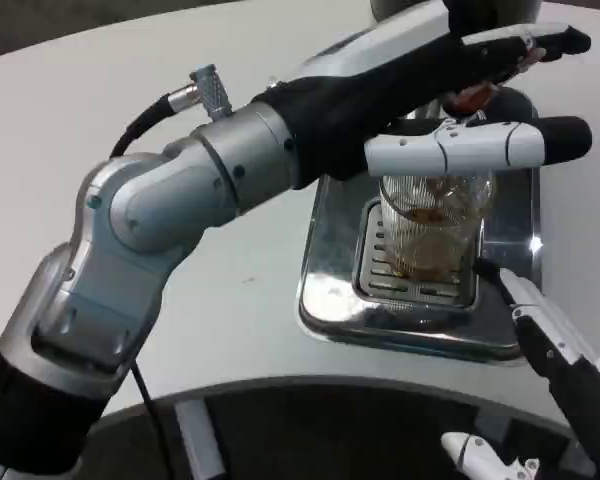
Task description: Grasp the cup under the faucet to collect the drink, then remove the cup.
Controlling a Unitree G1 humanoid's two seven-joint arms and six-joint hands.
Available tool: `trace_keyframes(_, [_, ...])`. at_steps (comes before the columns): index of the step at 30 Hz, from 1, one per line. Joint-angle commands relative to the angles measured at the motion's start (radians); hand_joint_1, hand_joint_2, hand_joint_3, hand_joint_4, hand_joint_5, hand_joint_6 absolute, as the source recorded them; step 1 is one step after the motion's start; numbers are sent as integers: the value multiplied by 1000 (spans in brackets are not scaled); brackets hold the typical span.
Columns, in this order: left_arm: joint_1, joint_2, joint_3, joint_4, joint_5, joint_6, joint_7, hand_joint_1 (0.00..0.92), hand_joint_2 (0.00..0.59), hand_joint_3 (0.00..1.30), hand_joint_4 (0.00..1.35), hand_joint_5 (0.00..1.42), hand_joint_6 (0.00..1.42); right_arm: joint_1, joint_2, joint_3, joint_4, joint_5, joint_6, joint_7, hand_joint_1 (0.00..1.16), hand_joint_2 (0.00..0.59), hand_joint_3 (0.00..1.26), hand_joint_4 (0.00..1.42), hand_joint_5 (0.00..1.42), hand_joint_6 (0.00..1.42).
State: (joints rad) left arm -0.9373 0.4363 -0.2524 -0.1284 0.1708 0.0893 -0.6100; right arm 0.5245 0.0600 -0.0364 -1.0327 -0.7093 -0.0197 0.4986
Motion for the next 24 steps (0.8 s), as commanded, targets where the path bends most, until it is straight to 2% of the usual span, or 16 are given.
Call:
trace_keyframes(1, [37, 26, -4, -7, 16, -16, -26, 0, 93, 131, 21, 98, 140, -12, 18, 36, -14, -11, 53, -35, 565, 325, 0, 3, 59, 158])
trace_keyframes(7, [37, 28, 1, -9, 14, -25, -23, 0, 91, 131, 26, 98, 140, -27, 37, 84, 4, -42, 103, -110, 582, 315, 0, 14, 64, 164])
trace_keyframes(14, [30, 34, 4, -7, 11, -33, -25, 0, 93, 131, 27, 98, 140, -119, 61, 140, 77, -81, 187, -214, 606, 298, 0, 4, 39, 100])
trace_keyframes(17, [30, 34, 6, -7, 10, -36, -24, 0, 96, 131, 33, 98, 140, -154, 51, 158, 104, -79, 208, -268, 617, 289, 0, 21, 39, 87])
trace_keyframes(24, [33, 40, 15, -10, 5, -43, -23, 0, 99, 131, 43, 106, 140, -221, 30, 174, 201, -24, 202, -402, 618, 279, 16, 36, 60, 81])
